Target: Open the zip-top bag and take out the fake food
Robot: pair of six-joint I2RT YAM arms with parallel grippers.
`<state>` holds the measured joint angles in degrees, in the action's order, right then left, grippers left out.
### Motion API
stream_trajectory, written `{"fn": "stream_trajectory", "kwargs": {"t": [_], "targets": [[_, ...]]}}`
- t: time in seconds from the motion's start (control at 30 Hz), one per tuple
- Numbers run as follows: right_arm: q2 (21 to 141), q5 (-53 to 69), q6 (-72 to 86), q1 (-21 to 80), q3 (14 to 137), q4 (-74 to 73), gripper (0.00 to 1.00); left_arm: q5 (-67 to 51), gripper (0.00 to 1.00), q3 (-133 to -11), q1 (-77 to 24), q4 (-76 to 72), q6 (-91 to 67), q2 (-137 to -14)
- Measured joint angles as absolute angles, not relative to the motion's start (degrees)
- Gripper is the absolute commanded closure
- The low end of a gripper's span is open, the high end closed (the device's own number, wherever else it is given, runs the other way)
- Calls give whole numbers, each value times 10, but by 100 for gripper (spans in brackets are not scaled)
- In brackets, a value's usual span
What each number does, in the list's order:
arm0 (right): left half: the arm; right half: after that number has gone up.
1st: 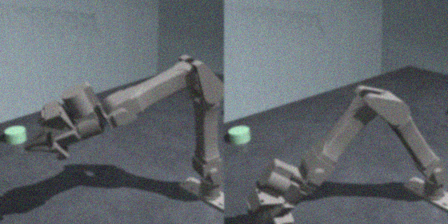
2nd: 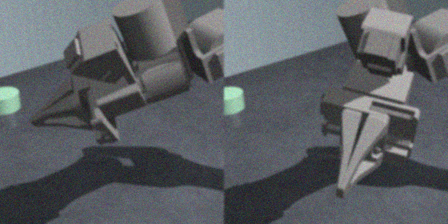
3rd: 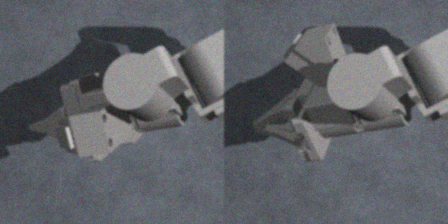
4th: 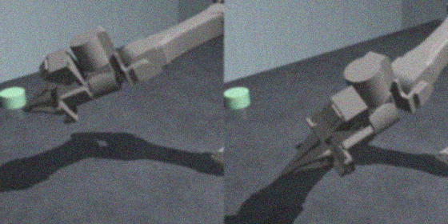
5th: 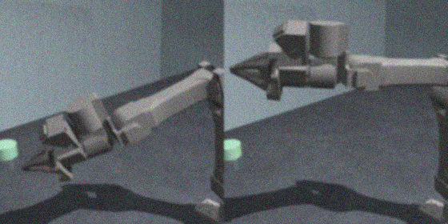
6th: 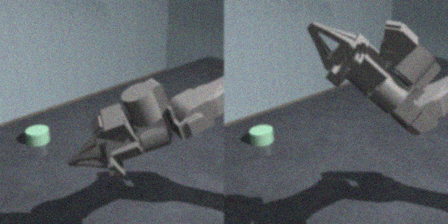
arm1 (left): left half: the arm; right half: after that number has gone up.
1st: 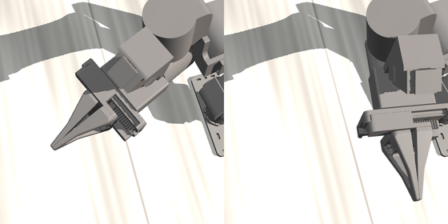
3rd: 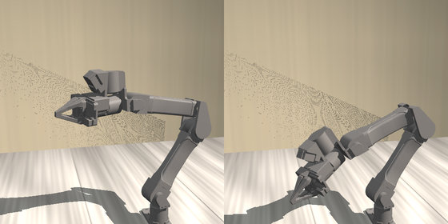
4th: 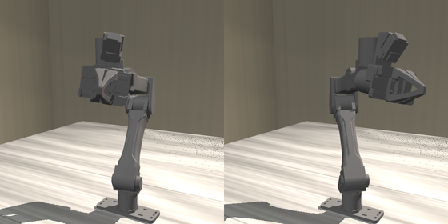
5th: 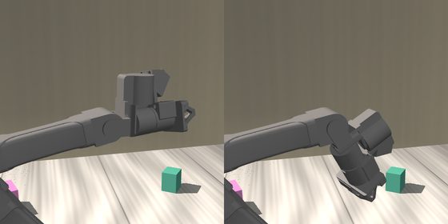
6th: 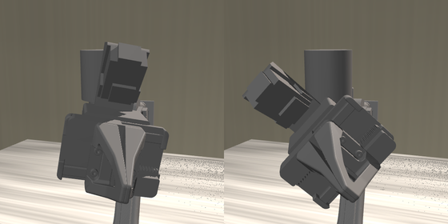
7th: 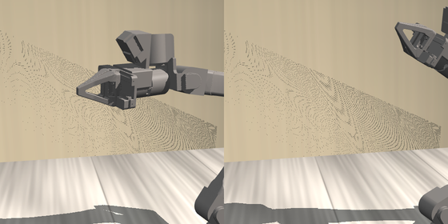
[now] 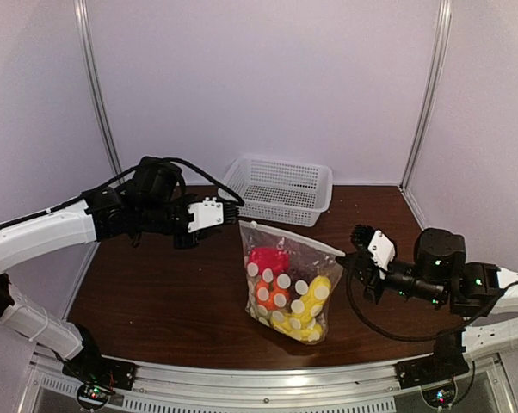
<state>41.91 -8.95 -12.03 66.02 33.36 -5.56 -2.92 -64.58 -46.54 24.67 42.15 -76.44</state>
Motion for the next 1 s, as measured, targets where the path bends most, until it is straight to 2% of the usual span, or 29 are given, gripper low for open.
{"fn": "stream_trajectory", "kwargs": {"t": [0.1,0.3,0.5,0.7,1.0], "targets": [[425,-77,-124,660,334,-52,100,-44,63,-649,-465,247,419,-767],[439,-56,-136,664,334,-50,100,-93,51,-669,-466,240,416,-776],[452,-50,-150,676,349,-59,100,-126,53,-725,-486,227,432,-819],[454,-50,-154,689,356,-71,100,-154,65,-761,-492,229,458,-876],[453,-52,-166,700,366,-87,100,-168,70,-806,-492,248,489,-935]]}}
